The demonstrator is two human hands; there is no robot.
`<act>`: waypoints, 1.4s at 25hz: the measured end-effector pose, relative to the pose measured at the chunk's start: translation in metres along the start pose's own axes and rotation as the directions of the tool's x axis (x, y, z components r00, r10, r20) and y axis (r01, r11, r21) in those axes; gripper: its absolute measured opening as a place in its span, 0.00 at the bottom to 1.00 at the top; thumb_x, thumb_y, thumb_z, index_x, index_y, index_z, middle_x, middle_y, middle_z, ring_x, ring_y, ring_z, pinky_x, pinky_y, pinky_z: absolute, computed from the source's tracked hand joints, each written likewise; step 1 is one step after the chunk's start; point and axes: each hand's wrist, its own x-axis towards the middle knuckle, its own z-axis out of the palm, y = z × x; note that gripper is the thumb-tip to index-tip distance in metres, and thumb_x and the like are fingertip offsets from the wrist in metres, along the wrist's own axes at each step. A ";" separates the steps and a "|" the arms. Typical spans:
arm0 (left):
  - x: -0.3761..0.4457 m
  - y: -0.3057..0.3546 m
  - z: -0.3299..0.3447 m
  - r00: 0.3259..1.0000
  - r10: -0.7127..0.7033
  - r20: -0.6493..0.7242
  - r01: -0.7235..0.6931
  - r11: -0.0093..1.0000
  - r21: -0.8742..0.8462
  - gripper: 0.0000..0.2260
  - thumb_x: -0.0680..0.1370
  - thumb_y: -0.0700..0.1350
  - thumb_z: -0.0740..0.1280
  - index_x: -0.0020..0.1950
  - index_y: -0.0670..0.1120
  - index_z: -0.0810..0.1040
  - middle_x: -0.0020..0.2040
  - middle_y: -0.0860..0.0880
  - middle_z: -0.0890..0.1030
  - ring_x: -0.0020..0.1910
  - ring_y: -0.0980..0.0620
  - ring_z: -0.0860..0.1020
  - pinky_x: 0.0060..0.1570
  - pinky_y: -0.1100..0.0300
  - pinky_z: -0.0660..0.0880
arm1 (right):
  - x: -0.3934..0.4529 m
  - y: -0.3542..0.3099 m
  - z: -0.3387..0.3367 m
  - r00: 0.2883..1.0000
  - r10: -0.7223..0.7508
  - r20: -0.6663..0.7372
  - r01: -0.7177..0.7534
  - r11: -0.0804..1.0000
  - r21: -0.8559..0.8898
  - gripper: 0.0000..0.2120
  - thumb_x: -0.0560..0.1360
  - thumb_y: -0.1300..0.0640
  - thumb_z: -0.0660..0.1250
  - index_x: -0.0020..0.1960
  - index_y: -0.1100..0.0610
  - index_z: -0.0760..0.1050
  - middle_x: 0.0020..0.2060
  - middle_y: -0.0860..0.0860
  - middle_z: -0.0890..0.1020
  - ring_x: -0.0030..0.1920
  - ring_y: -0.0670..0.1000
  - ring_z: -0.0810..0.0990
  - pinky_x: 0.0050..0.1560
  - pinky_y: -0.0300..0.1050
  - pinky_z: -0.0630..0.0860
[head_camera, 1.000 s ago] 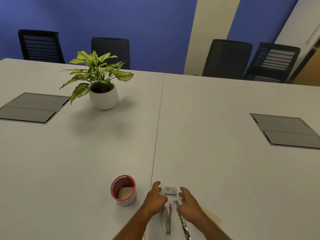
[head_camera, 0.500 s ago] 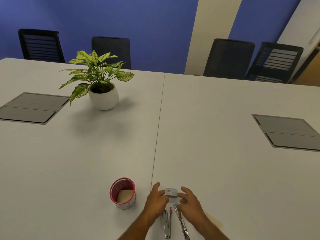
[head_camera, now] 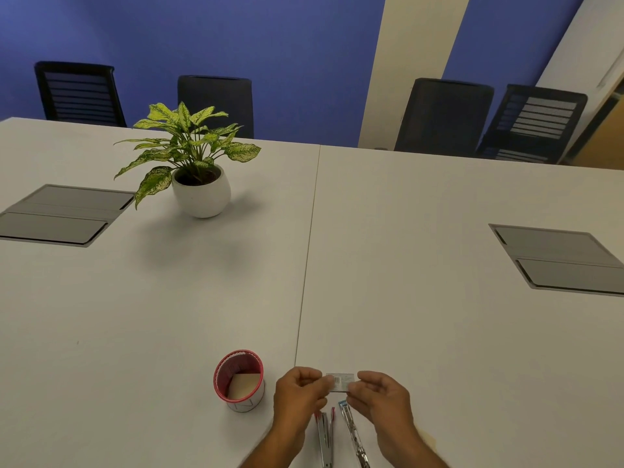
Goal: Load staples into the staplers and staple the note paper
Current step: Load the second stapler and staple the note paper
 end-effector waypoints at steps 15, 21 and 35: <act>-0.017 0.002 -0.002 0.999 -0.023 0.035 0.025 0.998 -0.049 0.17 0.63 0.40 0.83 0.44 0.35 0.82 0.35 0.43 0.85 0.37 0.45 0.85 0.38 0.57 0.81 | -0.019 -0.006 -0.003 0.994 -0.081 0.077 0.082 0.997 -0.009 0.18 0.64 0.71 0.78 0.52 0.63 0.81 0.38 0.58 0.83 0.36 0.55 0.85 0.41 0.51 0.84; -0.019 -0.002 -0.006 0.999 -0.021 0.026 0.023 0.997 -0.077 0.09 0.67 0.40 0.81 0.42 0.37 0.85 0.38 0.42 0.86 0.36 0.48 0.83 0.39 0.59 0.81 | -0.025 -0.008 -0.004 0.995 -0.092 0.045 0.095 0.991 -0.091 0.18 0.63 0.70 0.79 0.50 0.60 0.82 0.44 0.59 0.82 0.38 0.53 0.84 0.40 0.49 0.83; -0.026 -0.009 -0.007 1.000 0.006 0.014 -0.005 0.998 -0.068 0.04 0.70 0.40 0.79 0.36 0.41 0.87 0.35 0.44 0.86 0.35 0.49 0.84 0.38 0.60 0.81 | -0.043 -0.022 0.001 0.941 -0.315 0.122 0.328 0.765 -0.554 0.23 0.72 0.71 0.68 0.36 0.43 0.83 0.46 0.46 0.84 0.41 0.51 0.85 0.39 0.44 0.84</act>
